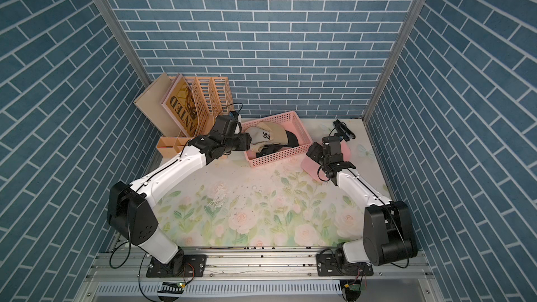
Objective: Turn the baseball cap inside out
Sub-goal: Pick up the baseball cap from the basket.
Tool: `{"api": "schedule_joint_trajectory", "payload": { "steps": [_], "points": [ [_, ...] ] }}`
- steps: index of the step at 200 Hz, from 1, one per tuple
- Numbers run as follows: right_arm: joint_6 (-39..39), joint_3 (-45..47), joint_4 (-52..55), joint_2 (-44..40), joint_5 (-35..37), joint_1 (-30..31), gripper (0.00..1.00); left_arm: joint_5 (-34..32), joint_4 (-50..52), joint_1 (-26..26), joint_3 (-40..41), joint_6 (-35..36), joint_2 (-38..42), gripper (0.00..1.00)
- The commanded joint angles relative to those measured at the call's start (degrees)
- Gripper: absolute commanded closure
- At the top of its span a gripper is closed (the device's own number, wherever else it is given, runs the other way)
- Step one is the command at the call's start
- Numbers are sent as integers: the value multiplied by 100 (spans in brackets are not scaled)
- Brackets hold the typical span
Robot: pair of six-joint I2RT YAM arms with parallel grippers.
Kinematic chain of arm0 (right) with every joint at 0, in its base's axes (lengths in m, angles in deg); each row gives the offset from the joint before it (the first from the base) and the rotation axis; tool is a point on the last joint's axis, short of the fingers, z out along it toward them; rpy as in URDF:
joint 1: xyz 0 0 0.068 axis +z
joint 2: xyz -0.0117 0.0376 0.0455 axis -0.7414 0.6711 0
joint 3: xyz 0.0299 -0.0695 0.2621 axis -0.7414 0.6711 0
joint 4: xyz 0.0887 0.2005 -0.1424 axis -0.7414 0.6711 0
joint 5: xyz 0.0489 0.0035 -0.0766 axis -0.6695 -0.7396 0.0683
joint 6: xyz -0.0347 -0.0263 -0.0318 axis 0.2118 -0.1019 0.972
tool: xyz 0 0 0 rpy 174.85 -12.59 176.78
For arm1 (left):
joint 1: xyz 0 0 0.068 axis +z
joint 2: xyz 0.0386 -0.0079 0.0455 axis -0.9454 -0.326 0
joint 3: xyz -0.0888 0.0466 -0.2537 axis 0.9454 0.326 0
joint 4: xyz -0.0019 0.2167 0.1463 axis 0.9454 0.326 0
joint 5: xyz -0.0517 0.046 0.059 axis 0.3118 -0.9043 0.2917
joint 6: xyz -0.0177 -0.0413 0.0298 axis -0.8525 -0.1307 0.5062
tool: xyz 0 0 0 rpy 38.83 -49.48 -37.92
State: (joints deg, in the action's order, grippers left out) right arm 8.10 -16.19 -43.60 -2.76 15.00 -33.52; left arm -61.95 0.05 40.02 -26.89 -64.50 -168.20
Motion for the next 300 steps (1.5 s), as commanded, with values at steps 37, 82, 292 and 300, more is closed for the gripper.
{"api": "schedule_joint_trajectory", "payload": {
  "steps": [37,82,292,300],
  "points": [
    [1099,-763,856,-13,723,-43,19,-469,432,206,-692,347,-630,39],
    [1461,-1321,1107,174,1244,595,21,-294,234,197,-1074,36,-1287,43],
    [5970,-3256,-139,3316,30,2144,34,-2073,869,162,-1094,1054,-167,0],
    [5970,-3290,-185,3385,3,2149,34,-2009,781,174,-987,1089,-86,0]
  ]
}}
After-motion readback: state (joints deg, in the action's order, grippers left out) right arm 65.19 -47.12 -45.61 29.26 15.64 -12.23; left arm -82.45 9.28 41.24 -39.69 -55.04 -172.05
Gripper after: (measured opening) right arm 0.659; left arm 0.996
